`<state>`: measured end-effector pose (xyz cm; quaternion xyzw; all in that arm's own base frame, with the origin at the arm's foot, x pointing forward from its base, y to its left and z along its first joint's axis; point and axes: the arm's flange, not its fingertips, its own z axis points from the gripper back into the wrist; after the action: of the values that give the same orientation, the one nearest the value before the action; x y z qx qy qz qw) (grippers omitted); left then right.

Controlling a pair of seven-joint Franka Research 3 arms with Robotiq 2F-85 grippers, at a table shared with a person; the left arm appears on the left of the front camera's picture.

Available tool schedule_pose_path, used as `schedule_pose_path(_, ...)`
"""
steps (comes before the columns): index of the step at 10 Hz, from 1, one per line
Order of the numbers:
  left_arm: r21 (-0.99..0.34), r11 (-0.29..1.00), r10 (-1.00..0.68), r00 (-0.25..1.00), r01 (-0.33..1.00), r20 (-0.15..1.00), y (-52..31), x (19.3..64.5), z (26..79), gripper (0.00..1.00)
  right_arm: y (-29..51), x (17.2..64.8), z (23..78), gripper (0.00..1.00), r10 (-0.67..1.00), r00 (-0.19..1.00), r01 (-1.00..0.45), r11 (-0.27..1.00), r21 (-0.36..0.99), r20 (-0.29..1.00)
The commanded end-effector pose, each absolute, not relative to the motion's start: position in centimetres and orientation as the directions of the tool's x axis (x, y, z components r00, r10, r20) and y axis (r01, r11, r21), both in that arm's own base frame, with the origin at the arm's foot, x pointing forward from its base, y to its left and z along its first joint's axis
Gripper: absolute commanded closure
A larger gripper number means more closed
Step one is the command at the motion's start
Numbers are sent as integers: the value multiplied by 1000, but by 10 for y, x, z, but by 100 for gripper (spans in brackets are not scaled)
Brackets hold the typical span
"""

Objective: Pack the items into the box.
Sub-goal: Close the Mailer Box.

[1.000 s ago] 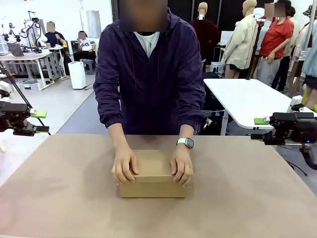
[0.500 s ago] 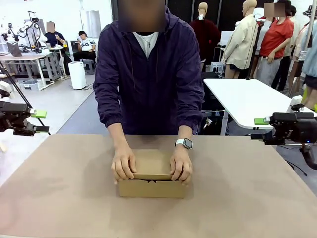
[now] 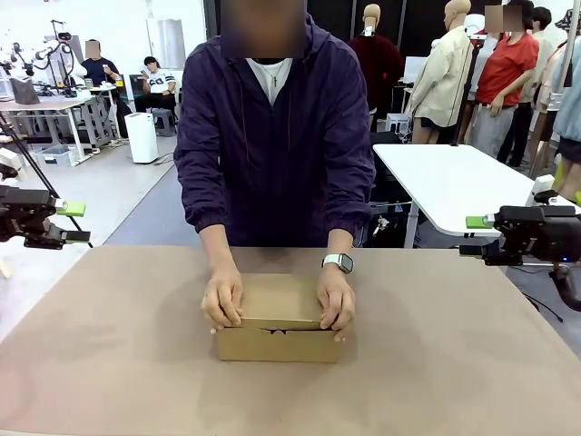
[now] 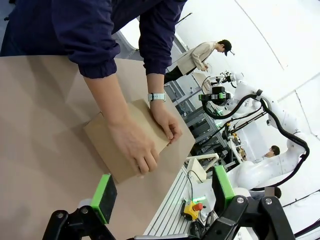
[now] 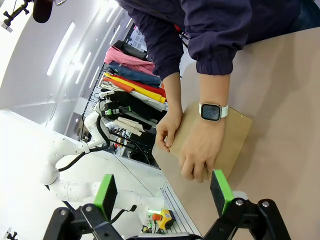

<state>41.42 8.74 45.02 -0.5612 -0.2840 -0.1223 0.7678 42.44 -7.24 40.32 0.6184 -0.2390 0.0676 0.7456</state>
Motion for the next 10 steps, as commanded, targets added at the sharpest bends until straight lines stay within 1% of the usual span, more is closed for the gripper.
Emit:
schedule_pose_path(1, -789, 347, 130, 807, 508, 577, 86, 414, 453, 0, -72, 425, 405, 0, -198, 875, -401, 216, 890, 442)
schedule_pose_path(10, -789, 347, 130, 807, 508, 577, 86, 414, 453, 0, -72, 425, 405, 0, -198, 875, -401, 216, 890, 442)
